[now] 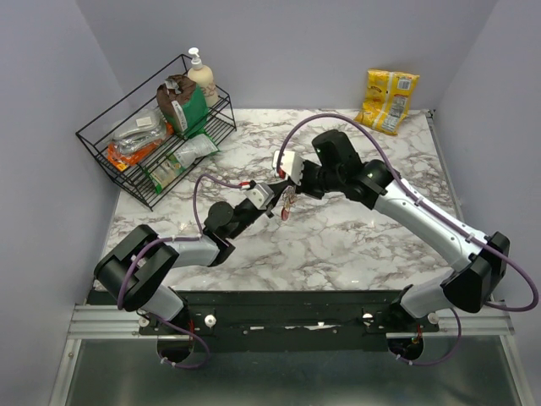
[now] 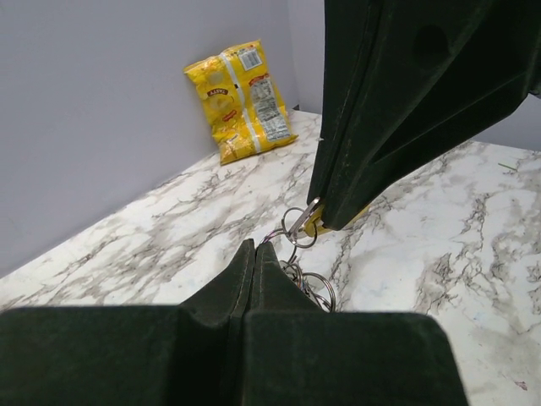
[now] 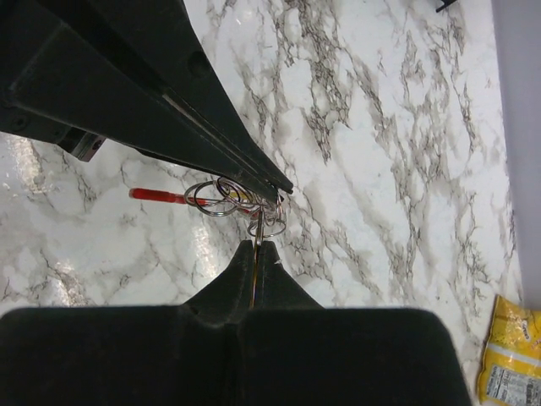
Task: Remove the keys from the keyring
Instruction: Remove the key from the keyring.
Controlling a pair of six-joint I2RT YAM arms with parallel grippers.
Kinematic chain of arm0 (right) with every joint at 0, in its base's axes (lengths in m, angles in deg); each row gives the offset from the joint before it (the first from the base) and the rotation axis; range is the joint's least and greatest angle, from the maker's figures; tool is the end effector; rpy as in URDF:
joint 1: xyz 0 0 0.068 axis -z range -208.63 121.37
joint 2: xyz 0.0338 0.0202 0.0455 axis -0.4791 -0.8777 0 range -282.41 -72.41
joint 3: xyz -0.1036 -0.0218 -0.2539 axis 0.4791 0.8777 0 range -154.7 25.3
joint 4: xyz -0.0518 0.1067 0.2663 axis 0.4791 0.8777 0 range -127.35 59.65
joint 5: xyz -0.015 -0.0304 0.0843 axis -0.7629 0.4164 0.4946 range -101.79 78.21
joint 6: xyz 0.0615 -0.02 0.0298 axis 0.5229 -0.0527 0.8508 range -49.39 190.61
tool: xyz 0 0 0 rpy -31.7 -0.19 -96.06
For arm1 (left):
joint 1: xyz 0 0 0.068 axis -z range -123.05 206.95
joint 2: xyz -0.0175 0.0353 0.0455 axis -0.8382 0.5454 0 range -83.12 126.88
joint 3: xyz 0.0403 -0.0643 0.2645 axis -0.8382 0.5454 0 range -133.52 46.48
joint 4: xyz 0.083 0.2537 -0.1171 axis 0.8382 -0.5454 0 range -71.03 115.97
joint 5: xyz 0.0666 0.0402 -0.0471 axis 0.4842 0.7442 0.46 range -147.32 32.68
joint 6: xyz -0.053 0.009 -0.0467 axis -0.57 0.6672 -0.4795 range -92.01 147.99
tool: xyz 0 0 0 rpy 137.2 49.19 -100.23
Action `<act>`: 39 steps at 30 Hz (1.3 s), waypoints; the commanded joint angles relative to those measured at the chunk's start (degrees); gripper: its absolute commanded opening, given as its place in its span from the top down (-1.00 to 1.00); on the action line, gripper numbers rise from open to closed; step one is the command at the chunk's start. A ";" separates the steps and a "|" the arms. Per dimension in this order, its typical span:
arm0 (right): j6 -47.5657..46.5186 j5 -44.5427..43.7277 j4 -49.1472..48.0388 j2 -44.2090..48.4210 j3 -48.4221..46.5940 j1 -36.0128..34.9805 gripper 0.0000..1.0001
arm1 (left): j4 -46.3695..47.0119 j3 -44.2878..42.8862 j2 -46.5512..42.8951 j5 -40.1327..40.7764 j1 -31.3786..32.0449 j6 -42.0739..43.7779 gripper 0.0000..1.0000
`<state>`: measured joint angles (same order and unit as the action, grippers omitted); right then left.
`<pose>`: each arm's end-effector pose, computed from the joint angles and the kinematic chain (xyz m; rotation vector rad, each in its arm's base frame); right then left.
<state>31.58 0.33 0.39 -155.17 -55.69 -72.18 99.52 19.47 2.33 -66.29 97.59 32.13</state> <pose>0.2569 0.2613 0.3456 -1.5725 1.6194 0.2809 0.2385 -0.2168 0.2090 0.6333 1.1790 -0.6436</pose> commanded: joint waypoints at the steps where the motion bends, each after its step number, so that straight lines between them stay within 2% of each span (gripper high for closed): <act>1: 1.23 5.54 4.54 -0.47 -4.79 -1.45 0.99 | -4.57 -0.42 0.51 6.34 -1.18 2.54 1.00; 27: -1.75 15.65 11.65 -9.17 -18.24 -1.98 0.99 | 0.09 1.69 0.24 0.63 -1.18 0.25 1.00; 38: -2.89 8.28 8.85 -7.33 -14.11 -2.24 0.99 | 2.55 2.66 -0.02 1.68 -1.44 -0.10 1.00; 39: -2.99 6.36 8.24 -7.07 -13.24 -2.24 0.99 | 3.08 2.92 -0.02 1.24 -1.53 -0.10 0.92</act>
<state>28.61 5.64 11.21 -165.02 -70.84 -72.20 102.80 21.05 2.11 -66.31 96.76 31.76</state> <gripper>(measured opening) 0.016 0.009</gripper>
